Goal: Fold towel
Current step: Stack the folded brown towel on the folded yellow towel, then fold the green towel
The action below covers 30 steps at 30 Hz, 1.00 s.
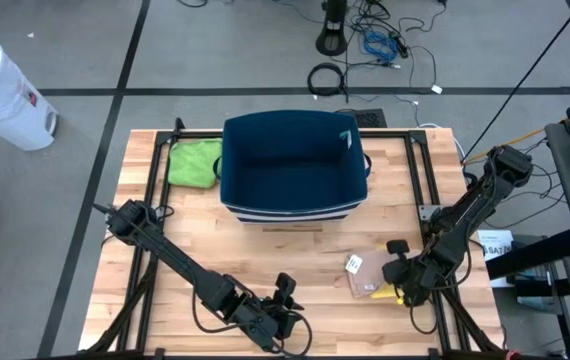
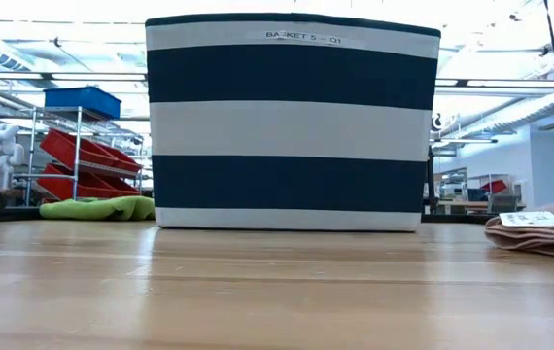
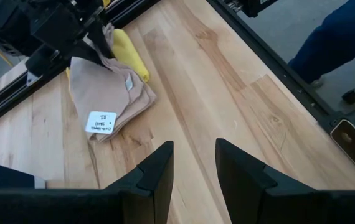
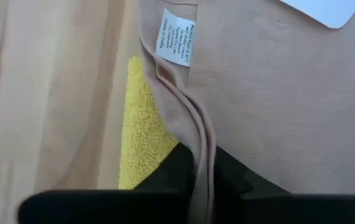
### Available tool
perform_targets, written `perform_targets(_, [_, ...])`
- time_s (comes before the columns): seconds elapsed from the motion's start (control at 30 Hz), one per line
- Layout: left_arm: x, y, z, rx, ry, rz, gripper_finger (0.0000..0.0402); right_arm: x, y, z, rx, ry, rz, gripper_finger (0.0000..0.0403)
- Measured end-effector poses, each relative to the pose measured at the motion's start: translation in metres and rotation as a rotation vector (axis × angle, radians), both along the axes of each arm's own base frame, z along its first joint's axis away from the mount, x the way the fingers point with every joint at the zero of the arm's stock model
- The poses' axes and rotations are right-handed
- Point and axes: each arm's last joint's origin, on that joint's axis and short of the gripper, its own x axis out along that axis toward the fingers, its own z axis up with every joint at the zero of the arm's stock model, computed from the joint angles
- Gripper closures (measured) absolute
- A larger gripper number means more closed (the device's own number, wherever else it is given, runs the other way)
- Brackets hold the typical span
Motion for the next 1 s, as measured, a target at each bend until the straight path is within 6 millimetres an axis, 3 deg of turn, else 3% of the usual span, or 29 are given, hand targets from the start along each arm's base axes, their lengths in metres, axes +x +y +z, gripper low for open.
perform_targets(0.27, [0.000, 0.000, 0.000, -0.002, 0.000, 0.002, 0.0276, 0.000, 0.001, 0.000, 0.032, 0.017, -0.036, 0.0240])
perform_targets(0.4, [0.000, 0.000, 0.000, -0.003, 0.000, 0.002, 0.0276, 0.000, 0.001, 0.001, 0.035, 0.018, -0.042, 0.0204])
perform_targets(0.77, [-0.002, 0.002, -0.001, 0.060, 0.017, -0.008, 0.0276, 0.008, 0.007, 0.034, -0.074, -0.035, 0.003, 0.0205])
perform_targets(1.0, [-0.013, 0.013, 0.021, 0.125, -0.004, 0.049, 0.0276, 0.016, 0.012, 0.055, -0.124, -0.156, 0.034, 0.0206])
